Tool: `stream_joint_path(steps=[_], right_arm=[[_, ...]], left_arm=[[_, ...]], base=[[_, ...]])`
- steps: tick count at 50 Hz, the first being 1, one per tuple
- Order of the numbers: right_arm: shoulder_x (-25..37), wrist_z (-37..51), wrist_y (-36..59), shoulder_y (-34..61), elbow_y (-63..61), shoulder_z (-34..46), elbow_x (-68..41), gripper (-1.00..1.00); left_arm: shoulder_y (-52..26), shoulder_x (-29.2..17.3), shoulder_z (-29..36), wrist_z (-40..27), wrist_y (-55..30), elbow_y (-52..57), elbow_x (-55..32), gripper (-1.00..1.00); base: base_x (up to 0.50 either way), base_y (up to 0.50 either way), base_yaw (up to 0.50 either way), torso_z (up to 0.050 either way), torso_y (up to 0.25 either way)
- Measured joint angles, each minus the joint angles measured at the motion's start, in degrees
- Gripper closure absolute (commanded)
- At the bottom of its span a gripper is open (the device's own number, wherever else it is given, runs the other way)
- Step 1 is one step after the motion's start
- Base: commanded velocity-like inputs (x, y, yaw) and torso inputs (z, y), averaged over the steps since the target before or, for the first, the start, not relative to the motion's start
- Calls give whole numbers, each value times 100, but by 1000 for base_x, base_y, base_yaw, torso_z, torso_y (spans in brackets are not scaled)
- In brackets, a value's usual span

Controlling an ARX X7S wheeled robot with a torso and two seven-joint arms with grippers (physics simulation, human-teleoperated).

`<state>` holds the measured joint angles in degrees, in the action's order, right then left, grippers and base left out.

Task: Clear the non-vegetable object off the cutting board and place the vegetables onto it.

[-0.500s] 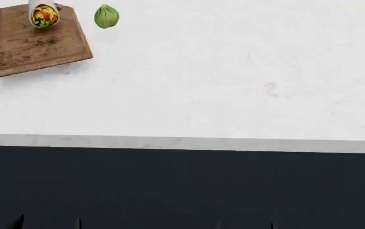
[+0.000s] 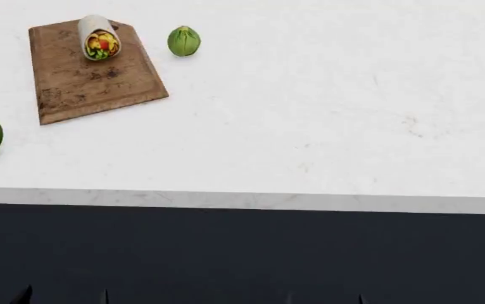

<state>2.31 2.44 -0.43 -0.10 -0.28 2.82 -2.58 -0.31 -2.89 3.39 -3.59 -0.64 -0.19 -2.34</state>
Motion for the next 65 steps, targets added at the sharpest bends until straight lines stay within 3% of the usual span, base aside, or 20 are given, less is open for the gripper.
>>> stream_joint_path(steps=[6, 37, 51, 65], right_arm=[[48, 61, -15, 0, -4, 67, -38, -100], [315, 383, -68, 16, 9, 409, -228, -100], [417, 676, 131, -6, -344, 532, -86, -100], [605, 921, 1191, 364, -1593, 462, -94, -100]], left_arm=[[-5, -25, 18, -41, -26, 5, -18, -100], [-25, -261, 292, -353, -4, -20, -218, -100], [-53, -362, 422, -475, -232, 162, -295, -100], [-258, -604, 436, -598, -1159, 1171, -403, -100]], base=[[0, 36, 0, 0, 0], [0, 484, 0, 0, 0], [0, 12, 0, 0, 0], [0, 0, 0, 0, 0]])
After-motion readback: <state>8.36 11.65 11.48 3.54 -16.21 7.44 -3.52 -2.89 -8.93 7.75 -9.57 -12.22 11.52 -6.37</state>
